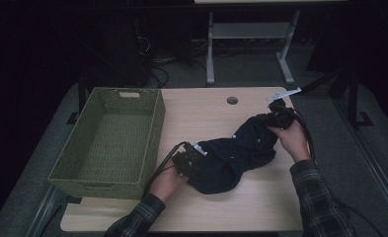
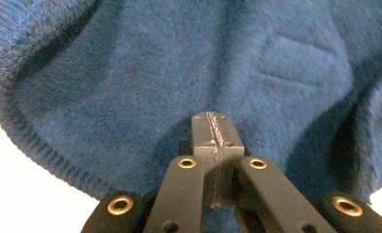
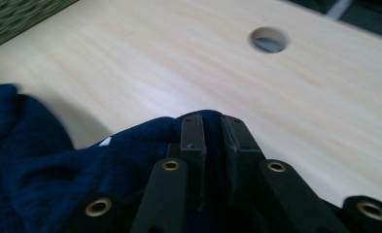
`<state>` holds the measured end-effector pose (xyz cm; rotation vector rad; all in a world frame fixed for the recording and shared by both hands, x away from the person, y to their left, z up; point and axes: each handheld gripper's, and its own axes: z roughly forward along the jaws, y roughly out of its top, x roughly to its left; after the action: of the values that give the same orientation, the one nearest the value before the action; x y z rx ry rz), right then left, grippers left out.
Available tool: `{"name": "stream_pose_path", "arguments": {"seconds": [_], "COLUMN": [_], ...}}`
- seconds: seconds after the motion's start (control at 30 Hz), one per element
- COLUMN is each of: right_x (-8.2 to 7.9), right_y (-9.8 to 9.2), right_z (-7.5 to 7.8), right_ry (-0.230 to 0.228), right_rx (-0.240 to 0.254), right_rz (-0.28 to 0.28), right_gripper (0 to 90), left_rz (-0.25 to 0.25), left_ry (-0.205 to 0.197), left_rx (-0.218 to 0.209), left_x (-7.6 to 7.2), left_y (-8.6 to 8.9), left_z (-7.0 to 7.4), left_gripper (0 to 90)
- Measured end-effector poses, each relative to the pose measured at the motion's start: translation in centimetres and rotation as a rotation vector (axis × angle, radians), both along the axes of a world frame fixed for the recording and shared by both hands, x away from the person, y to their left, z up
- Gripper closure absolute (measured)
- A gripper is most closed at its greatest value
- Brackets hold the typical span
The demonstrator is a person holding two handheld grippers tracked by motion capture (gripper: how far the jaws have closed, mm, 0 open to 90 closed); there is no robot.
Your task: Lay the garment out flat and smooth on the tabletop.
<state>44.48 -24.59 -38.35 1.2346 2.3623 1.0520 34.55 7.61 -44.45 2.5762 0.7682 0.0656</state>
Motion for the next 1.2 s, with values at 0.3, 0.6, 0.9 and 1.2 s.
{"name": "stream_pose_path", "arguments": {"seconds": [0.3, 0.6, 0.9, 1.2], "right_x": [2.0, 4.0, 2.7, -1.0], "right_y": [-0.8, 0.2, -1.3, -5.5], "right_z": [-0.2, -4.1, -2.3, -0.7], "right_ry": [0.012, 0.021, -0.043, -0.062], "right_rx": [-0.042, -0.082, 0.028, 0.059], "right_rz": [-0.085, -0.129, -0.118, -0.121], "right_gripper": [80.4, 80.4, 54.7, 53.6], "left_rz": [-0.003, -0.006, -0.003, 0.002], "left_ry": [-0.001, 0.001, 0.007, 0.01], "left_rx": [0.006, 0.003, -0.006, -0.012], "left_x": [0.0, 0.0, 0.1, 0.1], "left_y": [0.0, 0.0, 0.1, 0.1], "left_z": [0.0, 0.0, 0.0, 0.0], "left_gripper": [90.0, 90.0, 90.0, 90.0]}}
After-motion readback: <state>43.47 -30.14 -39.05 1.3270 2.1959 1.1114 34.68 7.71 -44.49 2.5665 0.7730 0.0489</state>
